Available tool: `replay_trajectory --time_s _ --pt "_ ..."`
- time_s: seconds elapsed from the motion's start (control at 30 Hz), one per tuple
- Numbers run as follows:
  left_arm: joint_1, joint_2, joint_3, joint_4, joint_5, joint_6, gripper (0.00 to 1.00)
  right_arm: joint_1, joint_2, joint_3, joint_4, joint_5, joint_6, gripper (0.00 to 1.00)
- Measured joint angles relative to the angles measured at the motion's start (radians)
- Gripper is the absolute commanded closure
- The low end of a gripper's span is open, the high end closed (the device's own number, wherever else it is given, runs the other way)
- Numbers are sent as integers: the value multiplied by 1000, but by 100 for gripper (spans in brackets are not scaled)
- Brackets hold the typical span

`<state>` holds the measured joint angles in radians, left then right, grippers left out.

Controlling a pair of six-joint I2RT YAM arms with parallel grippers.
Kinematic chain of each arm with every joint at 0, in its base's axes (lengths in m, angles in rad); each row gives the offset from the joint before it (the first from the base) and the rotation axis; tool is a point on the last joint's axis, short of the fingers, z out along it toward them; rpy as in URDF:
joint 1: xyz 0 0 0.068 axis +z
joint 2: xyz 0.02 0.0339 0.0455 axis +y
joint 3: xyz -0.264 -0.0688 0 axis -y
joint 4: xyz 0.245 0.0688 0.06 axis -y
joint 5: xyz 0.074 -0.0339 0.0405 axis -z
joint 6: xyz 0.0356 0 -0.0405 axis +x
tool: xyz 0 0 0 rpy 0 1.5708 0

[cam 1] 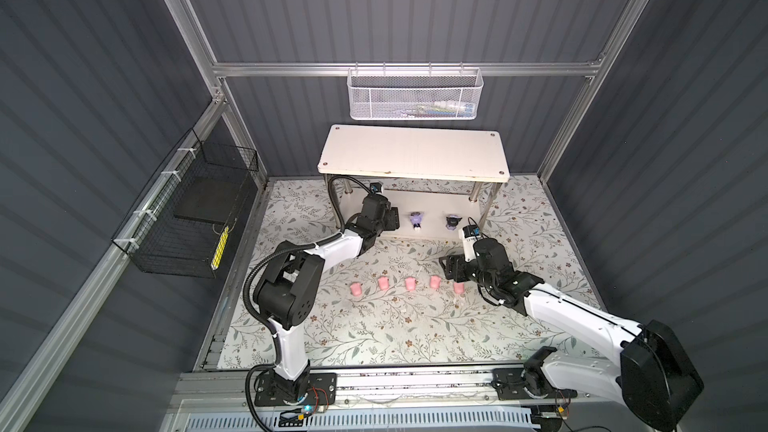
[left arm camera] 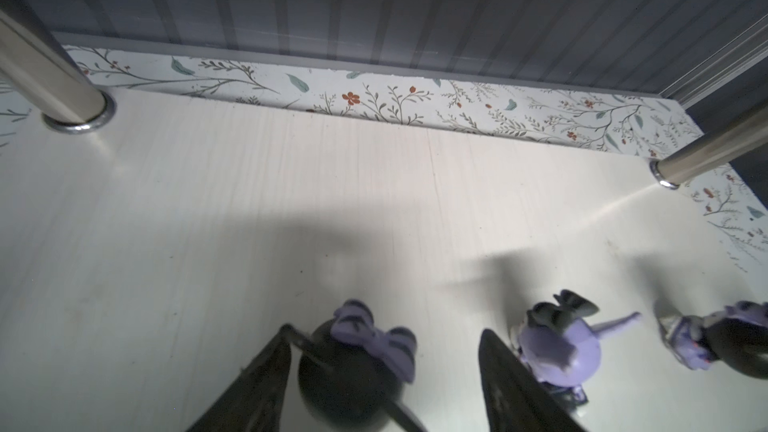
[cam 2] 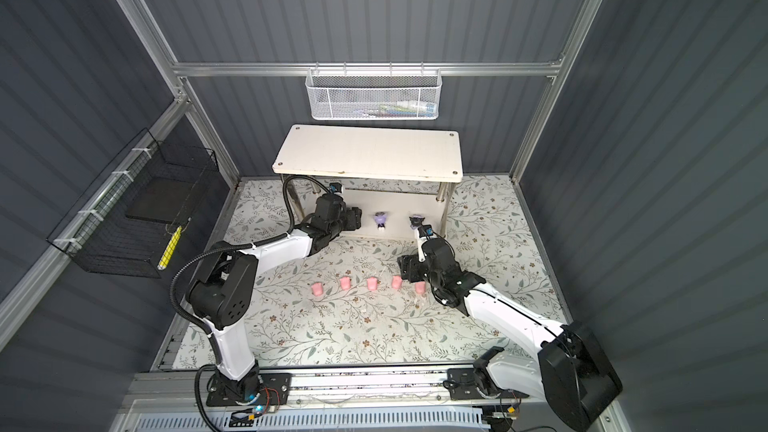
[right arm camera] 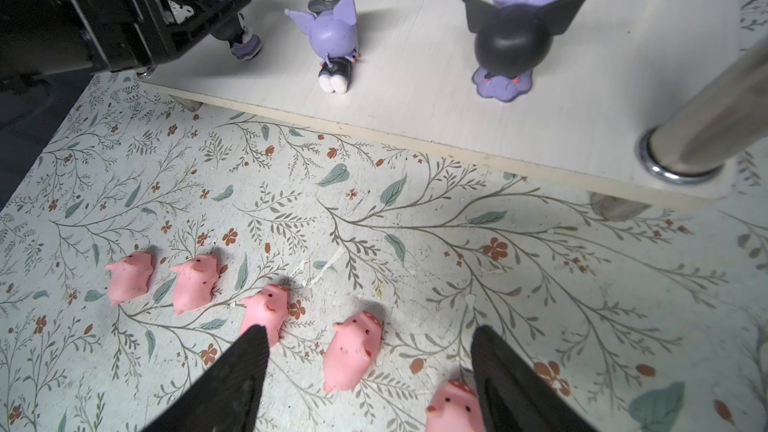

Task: Place and organize the plastic toys onto the shelf
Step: 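Open the left gripper to release the cow toy beside the bow toys, then draw the left gripper back from the shelf while the right gripper descends to a pig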

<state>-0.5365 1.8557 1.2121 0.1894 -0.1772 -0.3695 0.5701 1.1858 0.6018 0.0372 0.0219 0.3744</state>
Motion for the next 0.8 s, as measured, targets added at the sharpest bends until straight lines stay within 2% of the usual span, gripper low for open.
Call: replay_trajectory --time_s 0.43,0.8 --pt "0 -192 -156 10 37 -18 24 0 -1 0 7 0 2 21" --pt "0 -519 -364 -55 34 -55 23 0 -56 -1 -21 -1 4 21"
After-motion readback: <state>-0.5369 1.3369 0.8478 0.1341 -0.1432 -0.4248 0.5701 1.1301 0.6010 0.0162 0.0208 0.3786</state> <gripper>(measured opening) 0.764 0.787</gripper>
